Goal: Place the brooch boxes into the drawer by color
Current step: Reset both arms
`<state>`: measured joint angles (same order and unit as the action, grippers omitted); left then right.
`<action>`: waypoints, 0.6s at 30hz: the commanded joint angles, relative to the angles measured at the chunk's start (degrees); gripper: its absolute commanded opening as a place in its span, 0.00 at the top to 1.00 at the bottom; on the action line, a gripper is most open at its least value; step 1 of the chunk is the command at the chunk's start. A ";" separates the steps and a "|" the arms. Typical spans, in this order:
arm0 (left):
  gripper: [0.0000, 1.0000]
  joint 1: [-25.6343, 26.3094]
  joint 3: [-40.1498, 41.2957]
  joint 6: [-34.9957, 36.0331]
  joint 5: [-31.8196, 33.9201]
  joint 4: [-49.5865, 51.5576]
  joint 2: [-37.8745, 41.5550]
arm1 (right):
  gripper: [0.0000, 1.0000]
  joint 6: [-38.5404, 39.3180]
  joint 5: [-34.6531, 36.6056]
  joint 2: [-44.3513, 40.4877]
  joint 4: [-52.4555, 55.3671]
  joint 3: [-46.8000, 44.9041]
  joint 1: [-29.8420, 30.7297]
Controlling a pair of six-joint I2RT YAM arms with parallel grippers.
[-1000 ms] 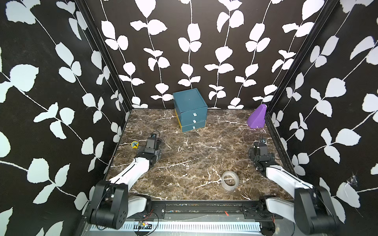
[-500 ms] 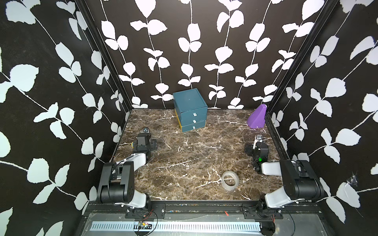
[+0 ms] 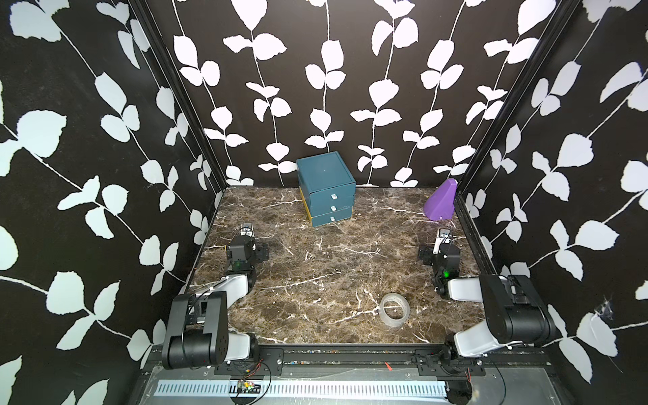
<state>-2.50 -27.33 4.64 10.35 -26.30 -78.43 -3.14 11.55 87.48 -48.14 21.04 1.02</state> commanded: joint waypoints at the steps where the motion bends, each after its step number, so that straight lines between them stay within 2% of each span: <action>1: 0.01 -1.14 -3.01 -0.63 -1.26 -1.18 -3.16 | 0.01 0.34 0.06 -0.37 -2.58 0.35 0.06; 4: 0.01 -1.16 -7.40 -0.48 -2.06 2.67 -6.78 | 0.01 0.39 -0.03 -0.36 -2.75 0.28 0.04; 9: 0.01 -1.65 -0.89 -0.67 -3.67 -4.70 -2.34 | 0.01 0.41 0.01 -0.37 -2.60 0.37 0.06; 14: 0.01 -6.57 4.29 -5.43 -5.41 -8.91 2.02 | 0.01 0.40 0.05 -0.33 -2.57 0.33 0.04; 18: 0.01 -7.95 5.24 -6.05 -8.78 -9.81 2.75 | 0.01 0.36 0.05 -0.33 -2.49 0.43 0.05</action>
<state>-10.04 -22.81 0.40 4.99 -33.01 -77.01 -3.14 11.53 87.48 -48.62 21.04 1.02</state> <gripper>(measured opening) 0.990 0.993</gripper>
